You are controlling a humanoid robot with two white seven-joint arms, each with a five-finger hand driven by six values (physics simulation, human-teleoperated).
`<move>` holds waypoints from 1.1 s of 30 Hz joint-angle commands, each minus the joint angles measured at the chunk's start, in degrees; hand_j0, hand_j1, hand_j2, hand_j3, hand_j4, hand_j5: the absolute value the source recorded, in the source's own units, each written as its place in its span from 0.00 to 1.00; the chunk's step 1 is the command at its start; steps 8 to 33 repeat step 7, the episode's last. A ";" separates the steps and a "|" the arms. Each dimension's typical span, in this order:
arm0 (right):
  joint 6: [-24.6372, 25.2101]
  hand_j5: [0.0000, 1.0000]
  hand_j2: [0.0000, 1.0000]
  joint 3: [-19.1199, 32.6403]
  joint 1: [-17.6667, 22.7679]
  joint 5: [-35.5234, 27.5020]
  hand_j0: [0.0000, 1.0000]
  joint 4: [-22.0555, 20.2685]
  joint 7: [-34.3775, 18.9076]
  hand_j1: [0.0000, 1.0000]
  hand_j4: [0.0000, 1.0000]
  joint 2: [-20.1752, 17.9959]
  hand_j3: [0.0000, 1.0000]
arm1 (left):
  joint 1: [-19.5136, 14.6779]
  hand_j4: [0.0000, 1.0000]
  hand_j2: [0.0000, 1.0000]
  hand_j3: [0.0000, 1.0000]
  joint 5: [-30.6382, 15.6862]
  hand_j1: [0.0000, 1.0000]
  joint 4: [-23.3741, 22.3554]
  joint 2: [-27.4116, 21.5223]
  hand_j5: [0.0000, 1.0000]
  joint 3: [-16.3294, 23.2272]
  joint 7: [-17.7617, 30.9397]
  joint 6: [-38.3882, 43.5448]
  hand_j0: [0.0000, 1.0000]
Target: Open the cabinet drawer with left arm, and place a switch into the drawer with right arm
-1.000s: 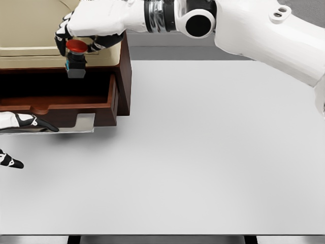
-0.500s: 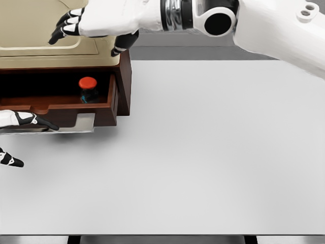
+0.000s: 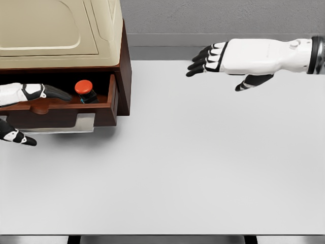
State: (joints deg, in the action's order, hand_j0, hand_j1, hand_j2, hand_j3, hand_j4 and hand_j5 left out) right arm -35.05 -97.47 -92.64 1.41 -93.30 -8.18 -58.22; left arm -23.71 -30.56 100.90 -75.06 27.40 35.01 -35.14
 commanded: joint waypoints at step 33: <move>0.05 1.00 1.00 -0.97 0.88 0.35 1.00 0.04 -0.52 1.00 1.00 -4.09 1.00 | -3.71 1.00 1.00 1.00 9.47 1.00 0.00 12.30 1.00 -1.48 -0.01 0.14 1.00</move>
